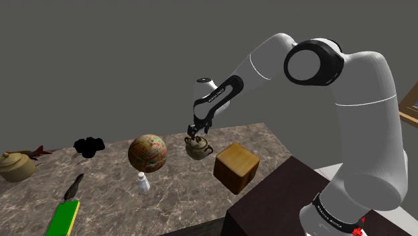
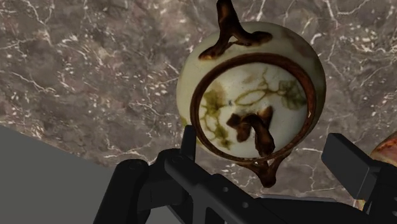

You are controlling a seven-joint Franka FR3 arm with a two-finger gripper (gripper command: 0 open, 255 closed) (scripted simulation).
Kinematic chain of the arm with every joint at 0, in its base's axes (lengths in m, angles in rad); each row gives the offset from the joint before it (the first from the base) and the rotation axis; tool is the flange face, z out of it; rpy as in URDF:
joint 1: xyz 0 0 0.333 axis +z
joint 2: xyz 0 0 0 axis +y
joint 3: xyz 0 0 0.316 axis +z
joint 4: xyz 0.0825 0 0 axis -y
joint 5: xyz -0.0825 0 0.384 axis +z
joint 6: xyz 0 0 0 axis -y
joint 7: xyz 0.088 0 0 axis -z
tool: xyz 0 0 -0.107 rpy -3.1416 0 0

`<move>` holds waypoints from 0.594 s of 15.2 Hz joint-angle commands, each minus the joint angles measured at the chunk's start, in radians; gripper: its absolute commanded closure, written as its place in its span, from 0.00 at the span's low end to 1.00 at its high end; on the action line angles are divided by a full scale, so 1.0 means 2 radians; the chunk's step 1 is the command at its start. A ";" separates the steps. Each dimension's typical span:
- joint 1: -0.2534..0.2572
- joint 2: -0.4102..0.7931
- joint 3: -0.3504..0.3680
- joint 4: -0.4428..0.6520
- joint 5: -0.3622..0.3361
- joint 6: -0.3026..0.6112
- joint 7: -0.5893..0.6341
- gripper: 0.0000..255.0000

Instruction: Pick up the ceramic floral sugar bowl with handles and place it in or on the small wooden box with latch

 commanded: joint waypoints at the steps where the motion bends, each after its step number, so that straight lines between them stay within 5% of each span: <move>1: 0.001 0.012 -0.001 0.004 -0.001 0.009 0.001 0.00; 9: 0.002 0.021 -0.002 0.006 -0.002 0.015 0.002 0.00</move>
